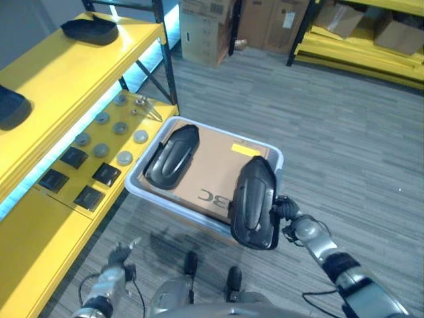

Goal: Move parts from the plastic box to the shelf.

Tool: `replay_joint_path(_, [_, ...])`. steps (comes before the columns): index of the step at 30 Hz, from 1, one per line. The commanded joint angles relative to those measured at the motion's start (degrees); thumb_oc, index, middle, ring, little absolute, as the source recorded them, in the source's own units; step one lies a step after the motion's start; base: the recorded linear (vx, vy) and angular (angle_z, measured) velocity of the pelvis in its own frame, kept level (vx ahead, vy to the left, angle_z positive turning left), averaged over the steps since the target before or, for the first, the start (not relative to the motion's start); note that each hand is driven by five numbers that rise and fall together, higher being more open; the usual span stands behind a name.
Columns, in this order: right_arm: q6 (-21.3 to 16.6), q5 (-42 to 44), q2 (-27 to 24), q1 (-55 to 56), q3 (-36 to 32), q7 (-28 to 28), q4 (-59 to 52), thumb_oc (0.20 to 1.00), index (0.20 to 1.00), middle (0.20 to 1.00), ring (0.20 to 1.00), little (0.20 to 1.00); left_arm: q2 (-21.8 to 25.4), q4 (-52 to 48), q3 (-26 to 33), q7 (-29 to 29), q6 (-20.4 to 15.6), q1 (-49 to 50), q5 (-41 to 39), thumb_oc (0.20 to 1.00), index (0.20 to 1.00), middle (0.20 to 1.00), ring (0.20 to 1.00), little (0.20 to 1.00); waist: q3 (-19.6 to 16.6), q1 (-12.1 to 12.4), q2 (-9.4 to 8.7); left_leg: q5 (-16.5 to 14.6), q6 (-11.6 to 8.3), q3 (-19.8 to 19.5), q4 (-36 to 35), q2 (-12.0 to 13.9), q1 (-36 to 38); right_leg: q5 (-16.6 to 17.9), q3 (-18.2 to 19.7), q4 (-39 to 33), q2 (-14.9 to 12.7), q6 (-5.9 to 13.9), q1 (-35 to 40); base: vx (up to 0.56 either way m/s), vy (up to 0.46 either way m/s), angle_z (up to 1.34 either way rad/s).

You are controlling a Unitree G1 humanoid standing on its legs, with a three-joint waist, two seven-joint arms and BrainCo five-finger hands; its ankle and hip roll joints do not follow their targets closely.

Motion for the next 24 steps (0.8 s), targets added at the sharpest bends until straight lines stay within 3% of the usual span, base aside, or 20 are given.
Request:
replay_joint_path(1, [-7.48, -2.64, -2.05, -3.97, -3.71, -4.77, -5.64, 0.2, 0.2, 0.2, 0.2, 0.2, 6.04, -6.45, -2.78, 8.2, -5.84, -3.03, 8.08, 1.0, 1.0, 1.0, 1.0, 1.0, -3.22, 1.68, -3.23, -1.21, -1.42, 1.42, -0.11, 1.43, 2.37, 1.6, 2.05, -0.25, -5.7, 3.62, -0.13, 0.01, -0.11, 0.01])
replay_joint_path(5, [-6.97, -12.21, -7.0, -1.88, -9.09, -10.08, -17.04, 0.2, 0.2, 0.2, 0.2, 0.2, 12.55, -22.54, 0.02, 7.9, -9.65, -2.85, 20.41, 1.0, 1.0, 1.0, 1.0, 1.0, -4.41, 1.25, -3.82, -1.66, -0.81, 0.62, -0.11, 1.2, 3.59, 1.22, 2.76, -0.25, -4.96, 3.25, 1.14, 0.03, -0.073, 0.05])
replay_joint_path(10, [-6.03, -19.17, -12.95, -7.29, -11.18, -14.69, -24.9, 0.2, 0.2, 0.2, 0.2, 0.2, 16.37, -32.01, 0.01, -2.84, -10.24, -7.96, 13.71, 1.0, 1.0, 1.0, 1.0, 1.0, -5.96, 0.52, -3.9, -2.3, -0.56, 0.37, -0.11, 1.25, 4.29, 0.52, 3.64, -0.25, -4.25, 3.08, 1.84, 0.01, -0.017, 0.02])
replay_joint_path(12, [-6.92, -23.84, -15.19, -13.2, -11.69, -18.97, -28.44, 0.2, 0.2, 0.2, 0.2, 0.2, 15.91, -36.68, -3.23, -12.04, -7.49, -11.71, 6.98, 1.0, 1.0, 1.0, 1.0, 1.0, -6.62, 0.11, -3.81, -2.76, -0.61, 0.59, -0.11, 1.42, 4.45, 0.28, 3.85, -0.25, -4.01, 3.16, 1.86, 0.0, 0.0, 0.0])
replay_joint_path(15, [-7.34, -26.05, -16.05, -16.79, -11.26, -21.05, -30.5, 0.2, 0.2, 0.2, 0.2, 0.2, 14.78, -38.2, -5.6, -16.09, -6.13, -13.65, 0.86, 1.0, 1.0, 1.0, 1.0, 1.0, -6.83, -0.07, -3.78, -3.12, -0.55, 0.85, -0.11, 1.45, 4.68, 0.13, 3.93, -0.25, -3.95, 3.24, 1.98, 0.0, 0.004, -0.05])
replay_joint_path(16, [-7.68, -27.0, -16.36, -19.49, -10.66, -22.15, -31.57, 0.2, 0.2, 0.2, 0.2, 0.2, 13.38, -38.83, -7.25, -18.72, -4.71, -15.09, -4.54, 1.0, 1.0, 1.0, 1.0, 1.0, -6.98, -0.2, -3.73, -3.33, -0.52, 1.12, -0.11, 1.5, 4.88, 0.01, 3.99, -0.25, -3.95, 3.26, 2.1, 0.0, 0.008, -0.11])
replay_joint_path(21, [-9.48, -28.48, -14.75, -28.89, -5.82, -25.92, -33.72, 0.2, 0.2, 0.2, 0.2, 0.2, 6.28, -39.87, -14.03, -22.85, 2.74, -20.78, -18.54, 1.0, 1.0, 1.0, 1.0, 1.0, -7.75, -1.06, -3.73, -3.82, -0.01, 1.89, -0.11, 1.32, 5.74, -0.06, 4.52, -0.23, -3.94, 3.07, 2.4, 0.01, 0.018, -0.13])
replay_joint_path(24, [-9.92, -28.94, -13.58, -31.45, -3.57, -27.51, -32.79, 0.2, 0.2, 0.2, 0.2, 0.2, 5.07, -40.07, -15.83, -23.17, 5.05, -22.59, -21.56, 1.0, 1.0, 1.0, 1.0, 1.0, -8.21, -1.24, -3.58, -4.79, 0.09, 1.94, -0.11, 1.28, 6.47, -0.83, 4.71, -0.22, -3.91, 3.12, 2.9, 0.02, 0.013, -0.06])
